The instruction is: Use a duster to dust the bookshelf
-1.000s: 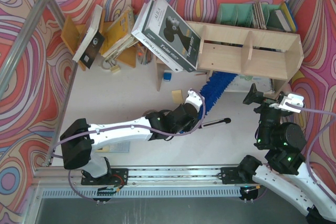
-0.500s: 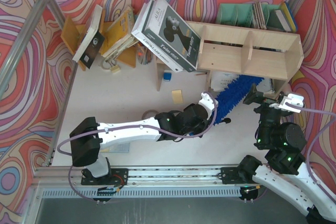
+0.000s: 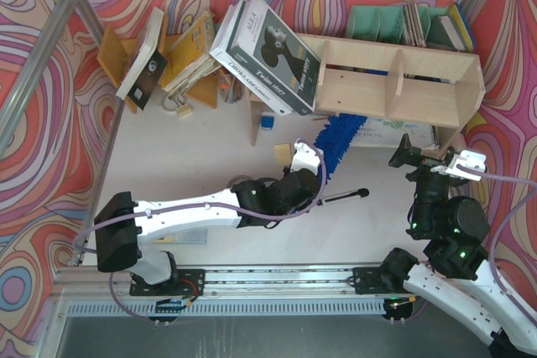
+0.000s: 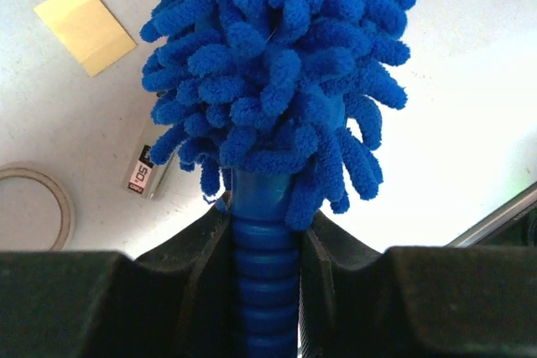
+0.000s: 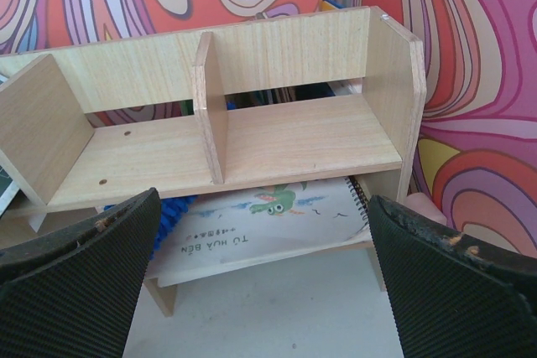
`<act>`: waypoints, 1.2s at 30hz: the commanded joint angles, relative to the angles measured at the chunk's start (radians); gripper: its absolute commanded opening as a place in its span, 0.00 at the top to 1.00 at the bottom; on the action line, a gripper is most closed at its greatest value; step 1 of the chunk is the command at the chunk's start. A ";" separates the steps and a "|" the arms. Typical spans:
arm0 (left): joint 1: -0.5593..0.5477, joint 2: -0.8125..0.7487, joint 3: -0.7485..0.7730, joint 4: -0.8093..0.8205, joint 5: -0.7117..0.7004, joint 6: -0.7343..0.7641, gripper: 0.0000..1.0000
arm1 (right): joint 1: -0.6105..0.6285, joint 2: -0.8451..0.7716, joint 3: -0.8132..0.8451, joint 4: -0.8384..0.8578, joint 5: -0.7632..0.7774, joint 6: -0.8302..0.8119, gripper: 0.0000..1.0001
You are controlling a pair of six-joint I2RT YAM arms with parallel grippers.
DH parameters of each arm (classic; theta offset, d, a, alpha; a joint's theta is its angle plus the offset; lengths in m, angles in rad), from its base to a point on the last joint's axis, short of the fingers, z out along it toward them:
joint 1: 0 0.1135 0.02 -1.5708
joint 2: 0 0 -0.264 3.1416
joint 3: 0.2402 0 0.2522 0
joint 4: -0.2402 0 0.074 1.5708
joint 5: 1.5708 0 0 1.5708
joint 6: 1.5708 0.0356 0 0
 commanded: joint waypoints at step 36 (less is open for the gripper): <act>-0.142 0.316 0.541 -0.323 -0.490 -0.517 1.00 | -0.011 -0.015 -0.015 0.035 -0.008 -0.026 0.01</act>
